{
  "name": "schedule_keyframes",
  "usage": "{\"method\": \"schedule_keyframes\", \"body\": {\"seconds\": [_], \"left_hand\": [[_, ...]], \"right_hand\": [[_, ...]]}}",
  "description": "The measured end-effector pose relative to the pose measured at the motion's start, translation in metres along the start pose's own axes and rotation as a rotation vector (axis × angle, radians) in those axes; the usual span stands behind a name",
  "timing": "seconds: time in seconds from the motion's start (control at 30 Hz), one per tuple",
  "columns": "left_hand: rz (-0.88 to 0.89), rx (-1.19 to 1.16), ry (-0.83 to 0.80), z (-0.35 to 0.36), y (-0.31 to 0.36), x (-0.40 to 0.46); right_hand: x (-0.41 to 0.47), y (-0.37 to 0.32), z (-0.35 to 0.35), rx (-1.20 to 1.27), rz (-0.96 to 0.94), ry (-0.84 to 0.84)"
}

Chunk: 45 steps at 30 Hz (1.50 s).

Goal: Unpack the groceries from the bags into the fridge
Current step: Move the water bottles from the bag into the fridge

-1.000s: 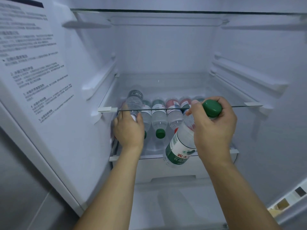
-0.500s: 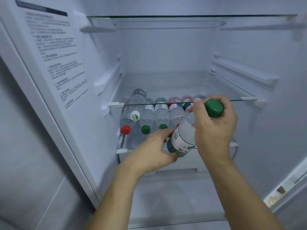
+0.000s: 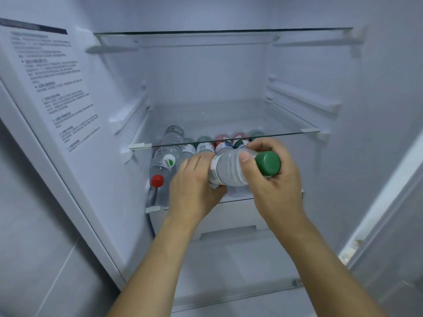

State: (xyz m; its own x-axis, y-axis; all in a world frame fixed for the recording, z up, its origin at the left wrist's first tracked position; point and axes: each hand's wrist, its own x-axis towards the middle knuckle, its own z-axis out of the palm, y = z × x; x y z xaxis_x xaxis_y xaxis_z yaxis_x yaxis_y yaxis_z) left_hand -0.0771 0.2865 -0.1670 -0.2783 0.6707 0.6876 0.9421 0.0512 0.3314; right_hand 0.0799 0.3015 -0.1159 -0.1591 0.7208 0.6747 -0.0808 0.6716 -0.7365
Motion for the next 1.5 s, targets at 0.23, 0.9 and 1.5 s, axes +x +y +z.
{"method": "schedule_keyframes", "body": {"seconds": [0.23, 0.9, 1.5], "left_hand": [[0.027, 0.036, 0.043, 0.026, -0.025, 0.025], [-0.087, 0.077, -0.157, 0.017, -0.073, 0.049], [-0.413, -0.279, -0.229, 0.005, -0.075, 0.055]], "right_hand": [[-0.006, 0.010, -0.012, -0.358, 0.180, -0.184], [-0.010, 0.051, 0.030, -0.379, 0.211, -0.495], [0.018, 0.095, 0.090, -0.339, 0.186, -0.496]]}}
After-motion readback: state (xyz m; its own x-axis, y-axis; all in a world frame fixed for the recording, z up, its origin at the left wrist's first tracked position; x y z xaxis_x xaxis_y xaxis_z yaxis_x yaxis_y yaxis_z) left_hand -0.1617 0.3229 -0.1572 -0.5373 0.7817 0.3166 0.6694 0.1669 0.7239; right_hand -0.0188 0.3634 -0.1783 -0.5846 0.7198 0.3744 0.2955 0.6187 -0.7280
